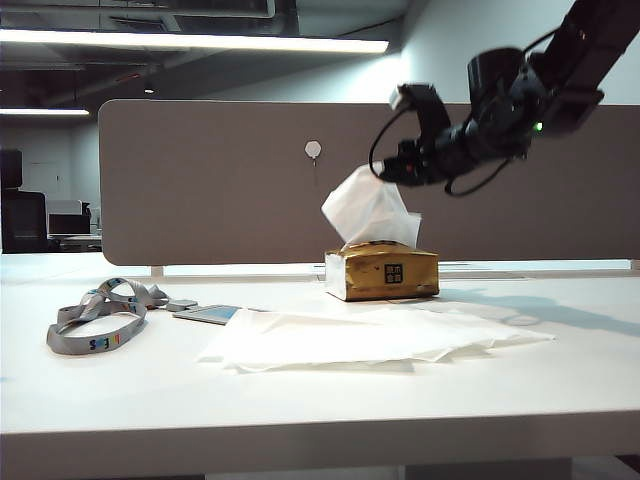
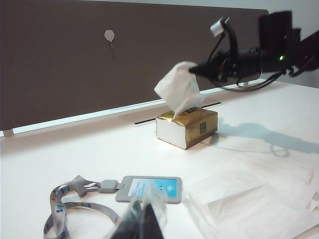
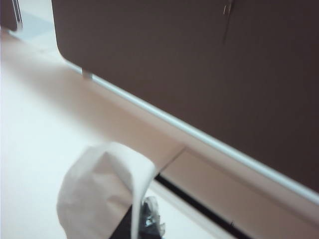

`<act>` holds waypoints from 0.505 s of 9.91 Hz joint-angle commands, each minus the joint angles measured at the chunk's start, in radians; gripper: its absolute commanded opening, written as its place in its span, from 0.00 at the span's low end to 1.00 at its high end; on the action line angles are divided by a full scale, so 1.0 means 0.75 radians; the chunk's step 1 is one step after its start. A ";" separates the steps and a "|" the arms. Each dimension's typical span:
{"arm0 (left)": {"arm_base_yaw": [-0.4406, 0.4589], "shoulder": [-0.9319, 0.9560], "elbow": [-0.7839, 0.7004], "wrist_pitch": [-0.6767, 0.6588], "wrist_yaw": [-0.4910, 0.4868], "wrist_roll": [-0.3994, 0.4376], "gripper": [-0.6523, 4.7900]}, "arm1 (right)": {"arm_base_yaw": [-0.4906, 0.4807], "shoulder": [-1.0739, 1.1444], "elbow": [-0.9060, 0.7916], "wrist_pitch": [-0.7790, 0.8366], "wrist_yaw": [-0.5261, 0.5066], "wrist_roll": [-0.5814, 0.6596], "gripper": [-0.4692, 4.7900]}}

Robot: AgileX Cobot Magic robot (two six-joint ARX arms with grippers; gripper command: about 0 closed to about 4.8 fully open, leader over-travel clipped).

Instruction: Pull out a tissue from the tissue box and use it to cover the ID card on the tabletop.

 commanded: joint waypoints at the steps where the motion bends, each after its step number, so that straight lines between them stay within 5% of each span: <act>1: -0.002 0.001 0.006 0.013 0.003 -0.005 0.11 | 0.005 -0.140 0.006 0.050 -0.126 0.060 0.09; 5: -0.002 0.001 0.006 0.012 -0.007 -0.005 0.11 | 0.071 -0.304 0.005 -0.066 -0.333 0.163 0.09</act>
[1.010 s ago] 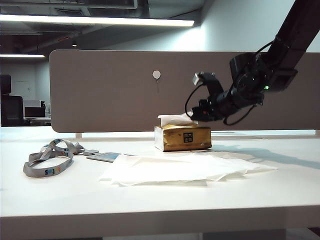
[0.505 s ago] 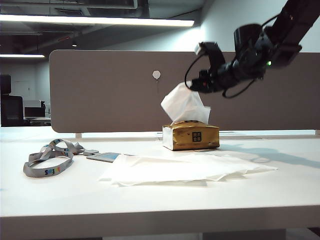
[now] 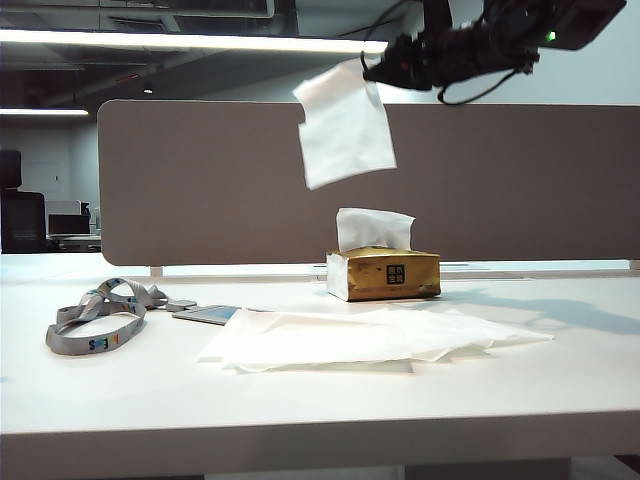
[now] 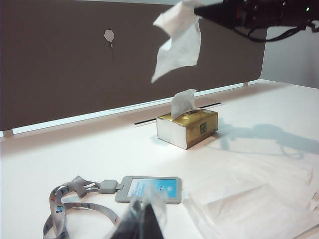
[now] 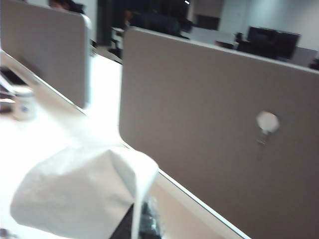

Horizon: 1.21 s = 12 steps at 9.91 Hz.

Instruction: Pull out a tissue from the tissue box and use it to cover the ID card on the tabletop.

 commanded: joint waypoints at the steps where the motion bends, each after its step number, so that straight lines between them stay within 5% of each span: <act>1: -0.002 0.001 0.005 0.013 -0.007 -0.004 0.11 | 0.066 -0.068 0.004 -0.217 -0.137 0.033 0.09; 5: -0.002 0.001 0.005 0.016 -0.006 -0.005 0.11 | 0.210 -0.064 0.002 -0.512 -0.167 -0.097 0.09; 8: -0.002 0.001 0.005 0.020 -0.006 -0.006 0.11 | 0.302 0.052 0.002 -0.495 0.007 -0.123 0.09; 12: -0.002 0.001 0.005 0.023 -0.005 -0.012 0.11 | 0.302 0.223 0.004 -0.282 0.057 -0.042 0.09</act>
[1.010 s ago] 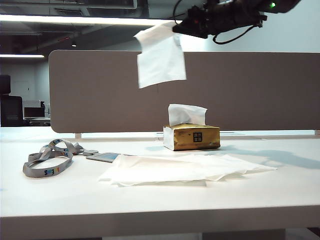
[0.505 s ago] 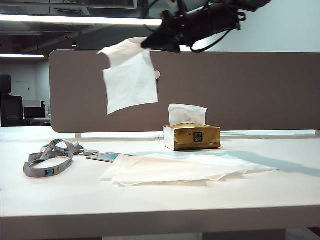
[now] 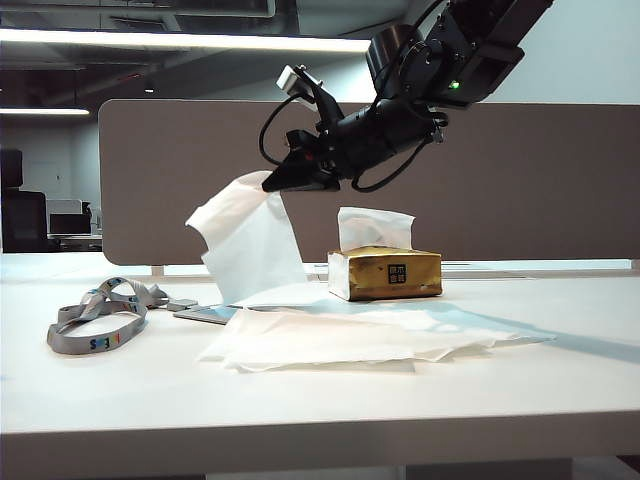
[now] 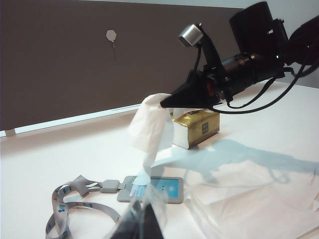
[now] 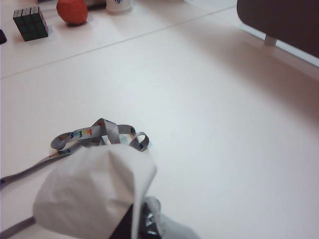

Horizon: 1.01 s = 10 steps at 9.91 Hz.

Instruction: Pull out a tissue from the tissue box and use it to cover the ID card on the tabletop.

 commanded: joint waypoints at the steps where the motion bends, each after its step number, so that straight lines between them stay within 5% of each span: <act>1: -0.002 0.001 0.006 0.022 0.003 -0.025 0.11 | 0.002 0.071 0.017 0.216 0.063 0.070 0.09; 4: -0.002 0.001 0.006 0.024 0.005 -0.024 0.11 | 0.005 0.071 0.016 0.179 0.232 0.138 0.09; 10: -0.002 0.001 0.006 0.026 0.005 -0.024 0.11 | 0.009 0.071 0.016 -0.150 0.201 0.174 0.09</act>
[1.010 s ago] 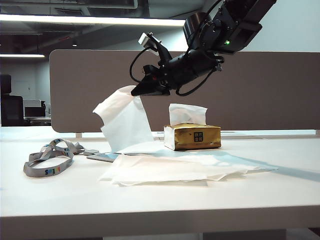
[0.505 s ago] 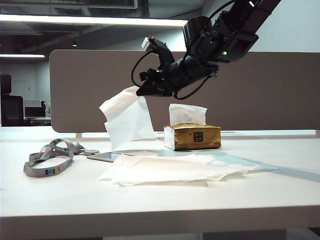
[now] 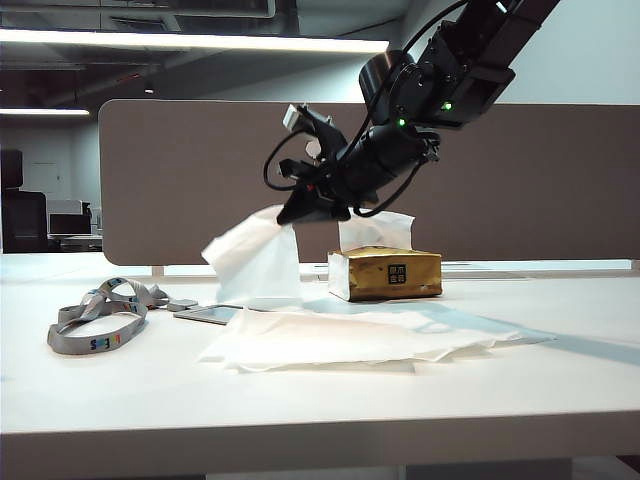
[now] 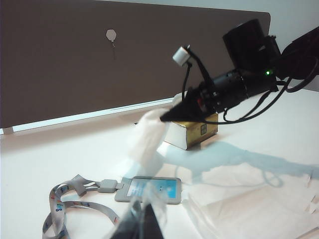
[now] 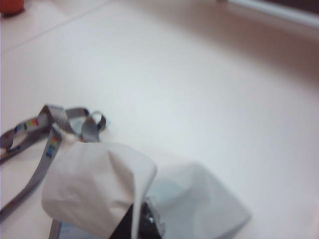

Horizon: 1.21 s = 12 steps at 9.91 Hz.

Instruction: Pull out a tissue from the tissue box and use it to cover the ID card on the tabletop.

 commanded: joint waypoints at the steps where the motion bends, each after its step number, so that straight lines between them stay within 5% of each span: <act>1: -0.002 0.001 0.006 0.025 0.004 0.001 0.11 | 0.002 -0.010 0.005 -0.126 -0.087 0.014 0.09; 7: -0.002 0.001 0.006 0.025 0.004 0.001 0.11 | 0.016 -0.010 0.005 -0.273 -0.327 0.013 0.09; 12: -0.002 0.001 0.006 0.025 0.004 0.001 0.11 | 0.027 -0.010 0.005 -0.343 -0.362 0.013 0.09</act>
